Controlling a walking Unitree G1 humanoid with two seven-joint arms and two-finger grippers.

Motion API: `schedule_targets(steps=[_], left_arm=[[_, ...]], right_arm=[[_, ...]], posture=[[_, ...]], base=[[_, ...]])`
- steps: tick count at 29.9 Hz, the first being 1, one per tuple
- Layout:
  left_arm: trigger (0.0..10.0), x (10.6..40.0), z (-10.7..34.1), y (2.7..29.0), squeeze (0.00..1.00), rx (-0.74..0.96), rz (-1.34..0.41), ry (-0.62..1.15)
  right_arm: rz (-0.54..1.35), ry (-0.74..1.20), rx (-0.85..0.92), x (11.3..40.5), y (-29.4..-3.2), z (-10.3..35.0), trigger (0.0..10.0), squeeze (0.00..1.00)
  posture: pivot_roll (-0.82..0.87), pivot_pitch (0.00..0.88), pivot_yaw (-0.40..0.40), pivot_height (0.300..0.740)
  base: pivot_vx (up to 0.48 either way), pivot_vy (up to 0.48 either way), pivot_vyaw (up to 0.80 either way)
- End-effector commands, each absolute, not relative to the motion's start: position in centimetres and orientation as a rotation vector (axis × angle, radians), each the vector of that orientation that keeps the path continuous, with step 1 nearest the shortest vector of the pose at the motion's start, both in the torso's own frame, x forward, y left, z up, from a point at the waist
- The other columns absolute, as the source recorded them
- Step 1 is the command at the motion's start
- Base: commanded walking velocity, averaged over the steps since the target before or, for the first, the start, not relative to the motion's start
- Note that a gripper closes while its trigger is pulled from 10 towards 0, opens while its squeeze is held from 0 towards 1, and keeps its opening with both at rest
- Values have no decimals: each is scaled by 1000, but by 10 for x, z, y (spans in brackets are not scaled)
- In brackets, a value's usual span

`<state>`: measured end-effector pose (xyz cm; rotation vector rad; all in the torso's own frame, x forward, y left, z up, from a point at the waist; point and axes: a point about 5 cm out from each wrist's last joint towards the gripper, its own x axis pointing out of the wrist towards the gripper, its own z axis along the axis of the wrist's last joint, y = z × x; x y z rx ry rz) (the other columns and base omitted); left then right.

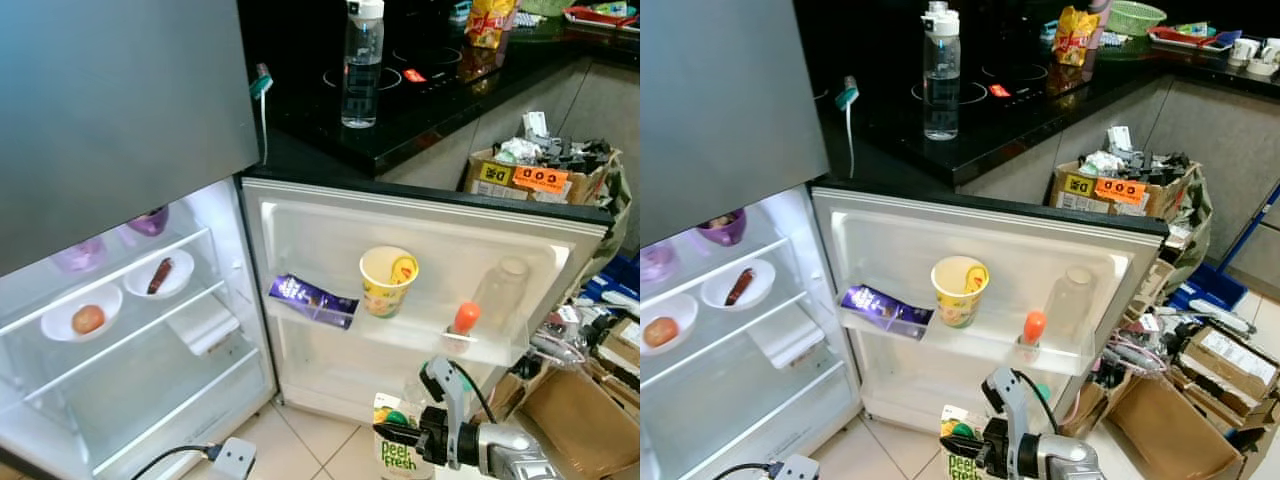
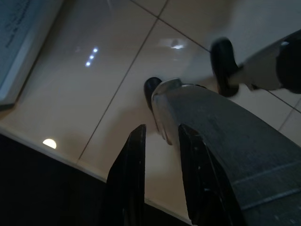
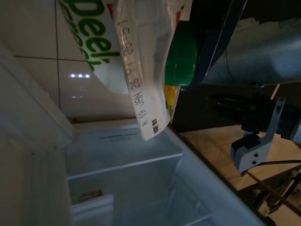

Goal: Restocking fridge

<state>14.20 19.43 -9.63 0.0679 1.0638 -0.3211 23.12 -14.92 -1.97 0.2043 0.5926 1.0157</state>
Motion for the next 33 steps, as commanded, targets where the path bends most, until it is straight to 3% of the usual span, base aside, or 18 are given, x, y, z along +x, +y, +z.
schedule_targets(steps=[1,14,24,33], left_arm=[[10000,138,-98,192,0,67,-323,1079],[10000,138,-98,194,0,81,-339,1079],[10000,136,-99,195,0,89,-349,1098],[10000,137,-98,196,0,85,-328,1092]], right_arm=[[1002,592,198,233,-152,-18,10000,0],[998,589,192,234,-153,-18,10000,0],[1017,566,187,237,-148,-14,10000,0],[1036,560,182,238,-143,-13,10000,0]], posture=[[-69,0,-23,740],[-70,0,-24,740],[-71,0,-23,740],[-71,0,-23,740]], base=[[0,0,0],[0,0,0],[0,-417,0],[0,0,0]])
